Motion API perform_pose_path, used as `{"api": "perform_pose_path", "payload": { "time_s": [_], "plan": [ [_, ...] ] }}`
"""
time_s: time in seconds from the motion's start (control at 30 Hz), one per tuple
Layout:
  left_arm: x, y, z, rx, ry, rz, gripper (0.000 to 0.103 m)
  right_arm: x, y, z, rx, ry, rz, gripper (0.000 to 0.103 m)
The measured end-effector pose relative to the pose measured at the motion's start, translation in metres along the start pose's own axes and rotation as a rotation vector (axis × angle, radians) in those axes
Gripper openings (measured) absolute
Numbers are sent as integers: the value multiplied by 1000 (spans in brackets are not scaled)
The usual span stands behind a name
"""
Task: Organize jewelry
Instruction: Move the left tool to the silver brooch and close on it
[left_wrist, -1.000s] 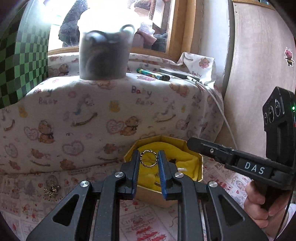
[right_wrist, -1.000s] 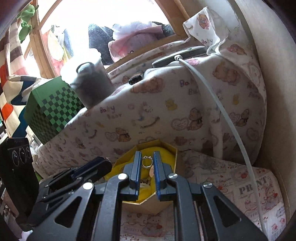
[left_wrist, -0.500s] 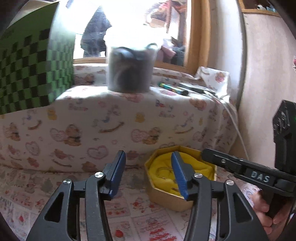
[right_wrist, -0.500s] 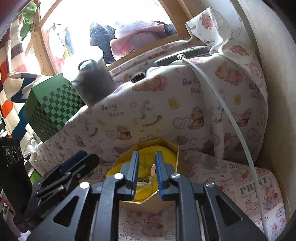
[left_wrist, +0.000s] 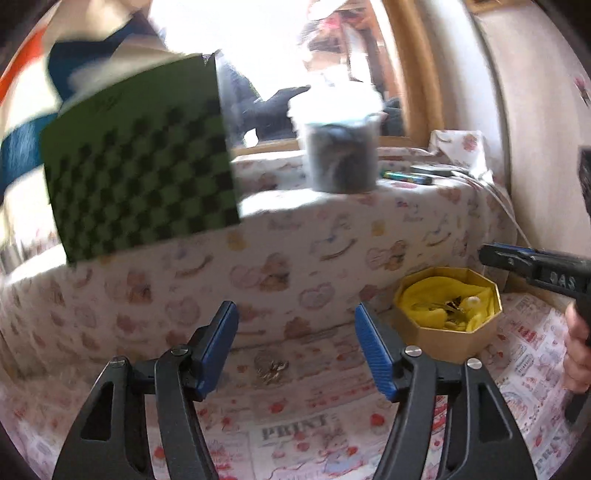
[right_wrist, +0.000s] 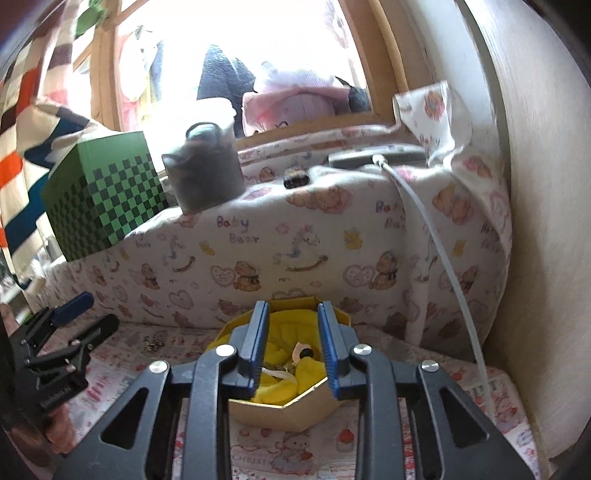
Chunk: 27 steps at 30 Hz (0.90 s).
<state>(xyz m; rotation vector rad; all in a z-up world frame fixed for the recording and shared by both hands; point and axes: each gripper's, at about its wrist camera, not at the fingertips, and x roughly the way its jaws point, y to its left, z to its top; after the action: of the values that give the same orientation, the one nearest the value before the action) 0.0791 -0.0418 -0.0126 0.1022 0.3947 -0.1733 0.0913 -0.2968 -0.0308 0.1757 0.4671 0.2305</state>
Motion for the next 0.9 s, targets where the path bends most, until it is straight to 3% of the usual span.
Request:
{"api": "perform_pose_path", "payload": {
  "time_s": [0.1, 0.17, 0.27, 0.33, 0.4, 0.47, 0.67, 0.77, 0.9],
  "plan": [
    [-1, 19, -1, -86, -11, 12, 70, -7, 8, 1, -45, -31, -15, 34],
    [2, 23, -2, -93, 6, 31, 81, -11, 14, 0, -77, -50, -31, 37],
    [7, 29, -4, -125, 37, 23, 82, -11, 21, -3, -110, -63, -53, 48],
    [16, 35, -4, -152, 80, 5, 84, -11, 24, -5, -118, -69, -74, 63],
    [27, 40, -5, -165, 139, -7, 84, -11, 25, -6, -121, -77, -92, 70],
    [36, 48, -8, -195, 190, 39, 84, -10, 25, -5, -126, -77, -103, 73],
    [60, 65, -17, -299, 318, 2, 84, -7, 20, -4, -84, -47, -119, 81],
    [71, 68, -22, -317, 377, -25, 65, -3, 24, -6, -111, -32, -135, 83],
    [77, 66, -25, -316, 408, -70, 48, 1, 25, -6, -118, -6, -174, 87]
  ]
}}
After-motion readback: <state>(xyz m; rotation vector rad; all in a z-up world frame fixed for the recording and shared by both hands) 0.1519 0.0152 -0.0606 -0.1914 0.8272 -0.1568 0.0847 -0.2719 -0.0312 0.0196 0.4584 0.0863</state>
